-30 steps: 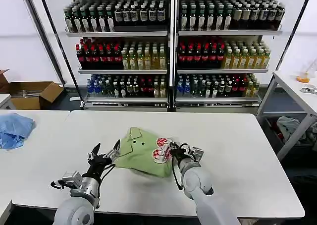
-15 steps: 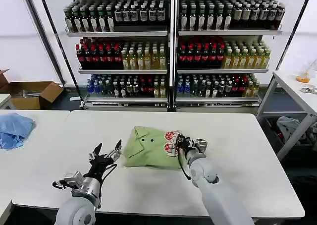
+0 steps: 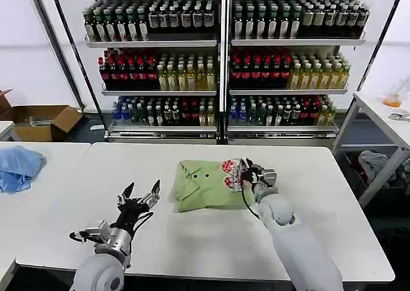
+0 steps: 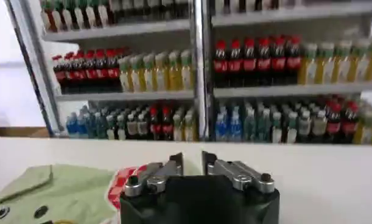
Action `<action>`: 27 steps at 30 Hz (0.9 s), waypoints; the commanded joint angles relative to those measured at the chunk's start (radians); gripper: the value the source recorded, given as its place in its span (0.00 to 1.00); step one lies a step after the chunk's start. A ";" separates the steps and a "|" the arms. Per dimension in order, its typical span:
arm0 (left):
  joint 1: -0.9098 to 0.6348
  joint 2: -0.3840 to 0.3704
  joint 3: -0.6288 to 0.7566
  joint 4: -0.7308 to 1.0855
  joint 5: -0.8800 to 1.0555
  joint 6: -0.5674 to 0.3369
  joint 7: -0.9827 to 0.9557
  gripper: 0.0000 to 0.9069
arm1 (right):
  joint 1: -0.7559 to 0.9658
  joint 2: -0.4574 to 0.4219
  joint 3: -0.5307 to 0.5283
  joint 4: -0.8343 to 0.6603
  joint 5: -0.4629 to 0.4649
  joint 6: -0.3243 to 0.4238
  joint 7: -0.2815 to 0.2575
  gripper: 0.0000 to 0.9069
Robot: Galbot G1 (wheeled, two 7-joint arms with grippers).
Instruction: Fold and organize the clothes.
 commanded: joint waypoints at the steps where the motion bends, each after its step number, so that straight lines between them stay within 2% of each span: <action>1: 0.004 0.024 0.008 -0.010 0.088 -0.021 0.003 1.00 | -0.406 -0.055 0.187 0.415 -0.190 0.122 0.004 1.00; 5: 0.011 0.022 0.018 -0.029 0.123 -0.030 0.008 1.00 | -0.595 -0.040 0.300 0.588 -0.202 0.143 0.000 1.00; 6: 0.013 0.022 0.019 -0.032 0.136 -0.035 0.009 1.00 | -0.656 -0.028 0.322 0.634 -0.208 0.169 -0.007 1.00; 10: 0.021 0.034 0.019 -0.040 0.158 -0.044 0.012 1.00 | -0.770 0.010 0.399 0.716 -0.244 0.198 -0.011 1.00; 17: 0.056 0.078 0.014 -0.069 0.161 -0.044 0.023 1.00 | -0.849 0.045 0.404 0.766 -0.280 0.202 -0.020 1.00; 27: 0.094 0.048 0.015 -0.092 0.190 -0.036 0.042 1.00 | -0.894 0.065 0.393 0.784 -0.323 0.204 -0.009 1.00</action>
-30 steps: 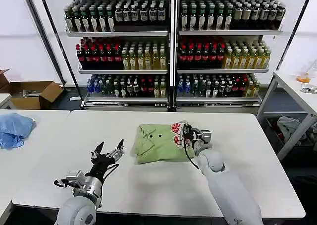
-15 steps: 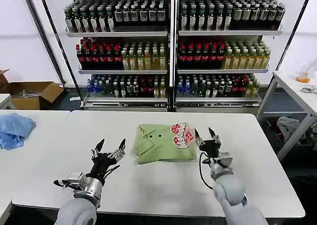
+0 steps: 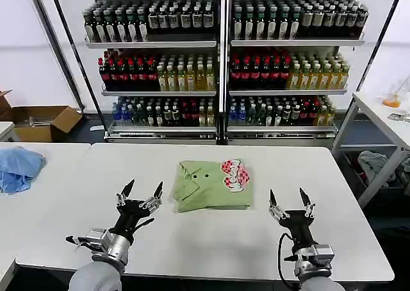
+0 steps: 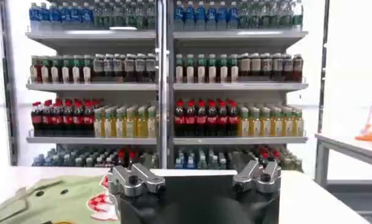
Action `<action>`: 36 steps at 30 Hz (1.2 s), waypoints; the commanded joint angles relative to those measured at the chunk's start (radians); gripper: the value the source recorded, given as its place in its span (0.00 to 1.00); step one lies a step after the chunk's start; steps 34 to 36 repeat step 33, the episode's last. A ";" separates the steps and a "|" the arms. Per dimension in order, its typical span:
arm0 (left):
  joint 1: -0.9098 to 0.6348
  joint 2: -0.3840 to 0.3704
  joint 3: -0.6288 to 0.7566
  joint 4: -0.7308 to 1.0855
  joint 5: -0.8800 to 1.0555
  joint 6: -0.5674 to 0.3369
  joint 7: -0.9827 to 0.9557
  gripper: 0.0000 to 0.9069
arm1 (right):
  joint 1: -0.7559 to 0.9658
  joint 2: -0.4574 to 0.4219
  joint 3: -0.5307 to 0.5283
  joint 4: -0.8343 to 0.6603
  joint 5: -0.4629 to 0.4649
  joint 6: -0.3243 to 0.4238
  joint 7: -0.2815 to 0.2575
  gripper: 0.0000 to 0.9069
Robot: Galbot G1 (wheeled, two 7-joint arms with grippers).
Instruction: Fold and organize the clothes.
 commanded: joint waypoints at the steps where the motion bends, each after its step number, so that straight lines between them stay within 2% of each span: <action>1: 0.040 -0.003 -0.002 -0.027 0.040 0.001 0.014 1.00 | -0.159 0.031 0.055 0.128 -0.069 0.021 0.004 1.00; 14: 0.058 -0.021 -0.015 -0.034 0.078 0.002 0.035 1.00 | -0.191 0.020 0.063 0.198 -0.065 -0.011 0.006 1.00; 19: 0.060 -0.024 -0.013 -0.046 0.082 0.037 0.050 1.00 | -0.195 0.010 0.069 0.219 -0.068 -0.009 0.008 1.00; 30: 0.066 -0.012 -0.026 -0.049 0.105 0.026 0.076 1.00 | -0.190 0.018 0.049 0.205 -0.078 -0.008 0.033 1.00; 36: 0.062 -0.006 -0.029 -0.048 0.100 0.027 0.078 1.00 | -0.185 0.018 0.046 0.202 -0.077 -0.025 0.018 1.00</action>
